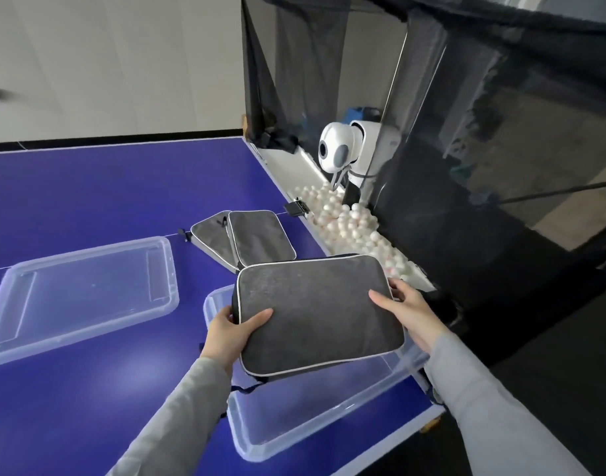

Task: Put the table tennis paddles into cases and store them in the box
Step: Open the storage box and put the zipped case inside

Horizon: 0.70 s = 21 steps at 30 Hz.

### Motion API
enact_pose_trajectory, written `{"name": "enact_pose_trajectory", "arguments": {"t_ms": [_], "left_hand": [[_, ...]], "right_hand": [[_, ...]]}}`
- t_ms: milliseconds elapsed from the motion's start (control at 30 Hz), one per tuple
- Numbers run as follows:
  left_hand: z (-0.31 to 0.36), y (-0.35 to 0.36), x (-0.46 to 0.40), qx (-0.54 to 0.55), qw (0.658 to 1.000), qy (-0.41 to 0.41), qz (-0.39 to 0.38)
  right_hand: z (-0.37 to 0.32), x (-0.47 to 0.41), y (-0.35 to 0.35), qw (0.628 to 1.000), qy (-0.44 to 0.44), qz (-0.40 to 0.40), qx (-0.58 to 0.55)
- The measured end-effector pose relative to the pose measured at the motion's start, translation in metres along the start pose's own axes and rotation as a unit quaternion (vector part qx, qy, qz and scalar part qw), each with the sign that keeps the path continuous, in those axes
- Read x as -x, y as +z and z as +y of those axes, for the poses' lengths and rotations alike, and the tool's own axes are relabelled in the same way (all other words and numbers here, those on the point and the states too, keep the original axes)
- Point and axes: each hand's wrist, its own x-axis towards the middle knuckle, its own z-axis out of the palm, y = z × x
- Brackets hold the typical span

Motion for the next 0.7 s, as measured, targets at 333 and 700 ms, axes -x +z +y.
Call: {"name": "enact_pose_trajectory", "arguments": {"t_ms": [333,700], "left_hand": [[-0.042,0.044,-0.015,-0.176,0.973,-0.032,0.15],[-0.091,0.066,-0.034,-0.231,0.936,-0.177,0.196]], "right_hand": [[0.044,-0.089,-0.008,0.985,0.019,-0.121,0.123],[0.116,-0.133,0.012,0.96,0.058,-0.167,0.216]]}}
